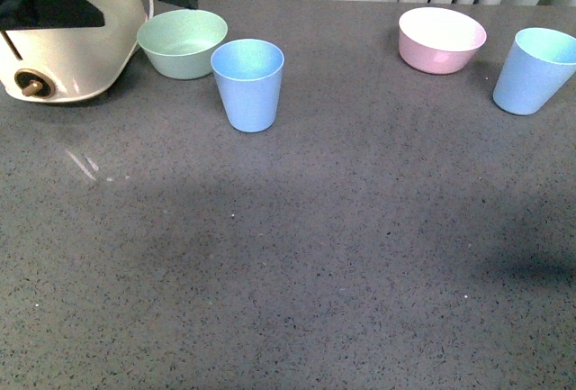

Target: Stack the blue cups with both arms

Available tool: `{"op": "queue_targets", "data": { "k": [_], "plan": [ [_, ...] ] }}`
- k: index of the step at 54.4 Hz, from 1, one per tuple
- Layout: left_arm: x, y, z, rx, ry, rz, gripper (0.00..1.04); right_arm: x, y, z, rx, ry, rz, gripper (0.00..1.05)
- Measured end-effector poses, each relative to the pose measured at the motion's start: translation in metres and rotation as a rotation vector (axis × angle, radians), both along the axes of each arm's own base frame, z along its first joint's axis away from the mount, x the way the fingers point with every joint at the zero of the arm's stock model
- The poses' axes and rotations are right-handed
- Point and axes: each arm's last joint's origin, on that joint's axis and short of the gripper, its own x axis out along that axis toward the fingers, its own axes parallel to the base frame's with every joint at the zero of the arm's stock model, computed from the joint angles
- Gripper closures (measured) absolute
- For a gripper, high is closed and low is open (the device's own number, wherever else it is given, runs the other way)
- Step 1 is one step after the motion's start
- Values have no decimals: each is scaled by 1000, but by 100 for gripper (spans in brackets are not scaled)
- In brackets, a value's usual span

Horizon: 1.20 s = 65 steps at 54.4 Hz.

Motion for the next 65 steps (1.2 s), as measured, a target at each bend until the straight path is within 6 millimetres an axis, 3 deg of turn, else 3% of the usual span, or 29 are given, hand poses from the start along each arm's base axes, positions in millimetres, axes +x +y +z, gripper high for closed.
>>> {"op": "queue_targets", "data": {
  "k": [14,39,43,53,65],
  "plan": [
    [36,-29,-25,54,78,13,9,0,0,0,0,0,0,9],
    [60,-50,-55,124,145,15,11,0,0,0,0,0,0,9],
    [63,-54,-58,124,153,10,19,0,0,0,0,0,0,9],
    [71,-68,-62,134,198,-4,55,0,0,0,0,0,0,9],
    [57,-95,-62,121,232,-45,98,0,0,0,0,0,0,9]
  ]
}}
